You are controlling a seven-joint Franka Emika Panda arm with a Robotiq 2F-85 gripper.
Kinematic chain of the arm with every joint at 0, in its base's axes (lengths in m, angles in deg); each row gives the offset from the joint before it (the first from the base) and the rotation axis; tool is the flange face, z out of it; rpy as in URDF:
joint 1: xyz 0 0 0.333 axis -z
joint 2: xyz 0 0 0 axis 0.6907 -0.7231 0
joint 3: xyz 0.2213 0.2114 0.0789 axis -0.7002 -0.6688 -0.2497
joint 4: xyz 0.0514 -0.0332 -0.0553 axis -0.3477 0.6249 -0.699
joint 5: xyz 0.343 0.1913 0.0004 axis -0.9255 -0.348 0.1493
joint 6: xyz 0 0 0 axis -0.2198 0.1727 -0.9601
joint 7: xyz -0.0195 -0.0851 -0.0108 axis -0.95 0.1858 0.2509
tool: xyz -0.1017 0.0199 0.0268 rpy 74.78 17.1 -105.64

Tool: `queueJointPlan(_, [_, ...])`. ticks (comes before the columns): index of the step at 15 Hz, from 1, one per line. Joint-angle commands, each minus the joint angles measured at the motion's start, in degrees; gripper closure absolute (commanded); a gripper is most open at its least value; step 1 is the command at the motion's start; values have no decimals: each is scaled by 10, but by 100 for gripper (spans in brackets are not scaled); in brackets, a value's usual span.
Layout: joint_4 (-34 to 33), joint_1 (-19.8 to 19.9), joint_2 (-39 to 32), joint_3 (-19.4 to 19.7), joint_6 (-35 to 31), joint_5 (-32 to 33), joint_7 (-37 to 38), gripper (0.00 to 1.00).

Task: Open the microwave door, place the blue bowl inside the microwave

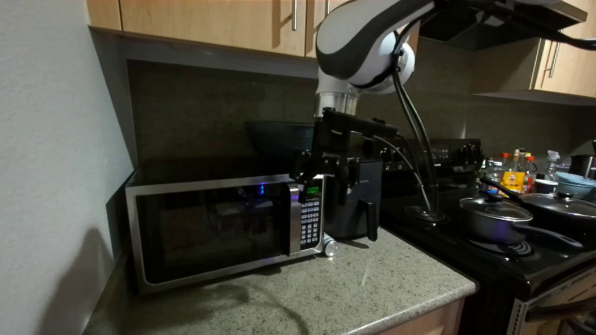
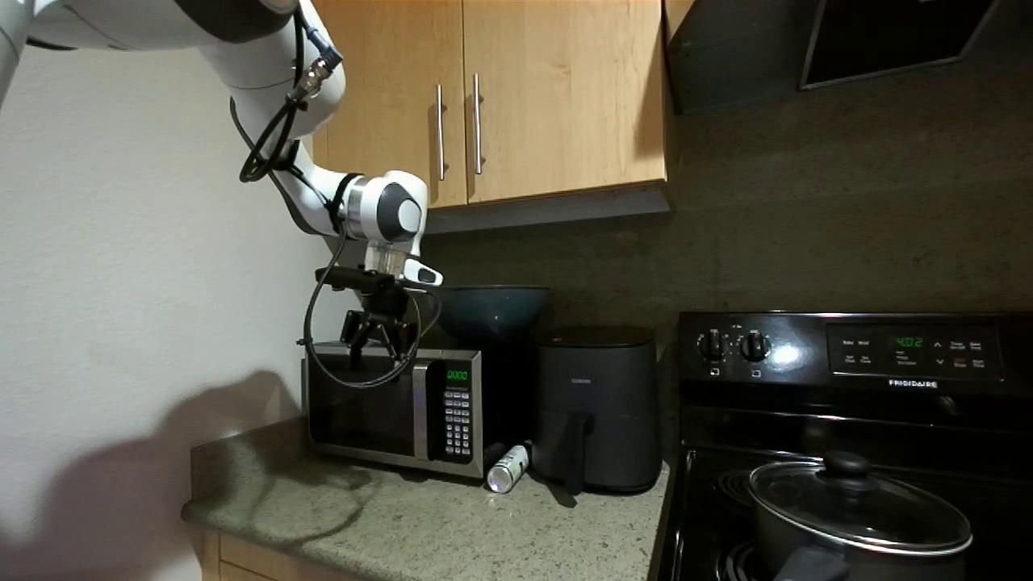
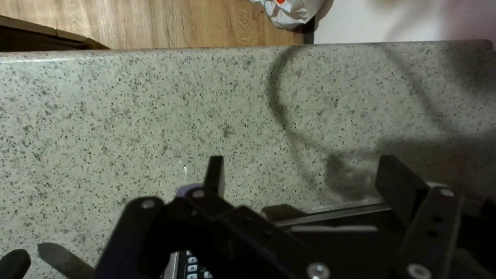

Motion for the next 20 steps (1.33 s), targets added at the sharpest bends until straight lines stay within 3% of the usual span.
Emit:
queueJointPlan(1, [-2,-6,-13,7,-42,-16,-8,0])
queueJointPlan(10, [-8,0,-42,5,-113,-54,-50,0])
queueJointPlan(16, [46,-14,-38,22,-325,-22,-25,0])
queueJointPlan(17, [16,-9,-46,16,-267,-32,-38,0])
queueJointPlan(20, [20,-9,-48,17,-276,-32,-38,0])
